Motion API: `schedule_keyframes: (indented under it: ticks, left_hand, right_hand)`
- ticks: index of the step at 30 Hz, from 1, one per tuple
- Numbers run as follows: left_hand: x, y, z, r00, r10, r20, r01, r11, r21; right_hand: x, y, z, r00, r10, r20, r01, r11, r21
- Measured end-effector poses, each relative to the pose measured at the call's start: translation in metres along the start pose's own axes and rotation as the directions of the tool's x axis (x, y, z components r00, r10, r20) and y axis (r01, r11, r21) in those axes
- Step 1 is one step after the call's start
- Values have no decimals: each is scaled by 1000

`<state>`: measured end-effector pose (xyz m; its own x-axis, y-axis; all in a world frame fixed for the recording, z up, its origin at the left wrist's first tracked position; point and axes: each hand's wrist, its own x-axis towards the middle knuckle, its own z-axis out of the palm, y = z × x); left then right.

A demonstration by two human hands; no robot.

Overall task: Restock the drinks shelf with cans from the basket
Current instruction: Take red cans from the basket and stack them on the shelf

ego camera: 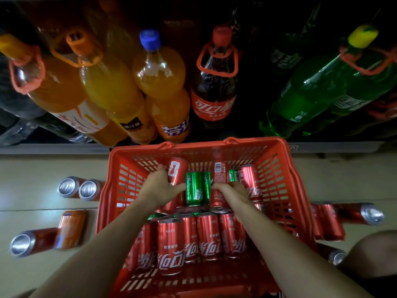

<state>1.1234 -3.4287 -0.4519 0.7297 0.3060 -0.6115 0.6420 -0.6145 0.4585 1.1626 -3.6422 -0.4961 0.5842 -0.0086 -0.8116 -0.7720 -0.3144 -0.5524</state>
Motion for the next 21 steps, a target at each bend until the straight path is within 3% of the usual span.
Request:
schedule_keyframes:
  ticks: [3, 5, 7, 9, 12, 21]
  left_hand:
    - [-6, 18, 3, 993, -16, 116, 57, 934, -353]
    - [-9, 25, 6, 976, -41, 213, 159, 801, -577]
    - [-12, 27, 7, 951, -52, 304, 259, 670, -696]
    - [-14, 26, 7, 927, -38, 372, 322, 587, -743]
    - [-17, 25, 4, 905, -4, 426, 360, 539, -761]
    - [-19, 19, 5, 898, 16, 440, 367, 525, -768]
  right_hand:
    - [-11, -3, 14, 995, -22, 101, 5, 986, 166]
    - [-18, -3, 25, 982, -50, 182, 0, 965, 263]
    - [-23, -4, 31, 966, -55, 251, -31, 945, 324]
    - [-29, -4, 31, 941, -66, 333, -66, 927, 370]
    - [-37, -2, 29, 907, -91, 411, -85, 917, 391]
    - [-55, 16, 54, 938, -105, 329, -39, 914, 404]
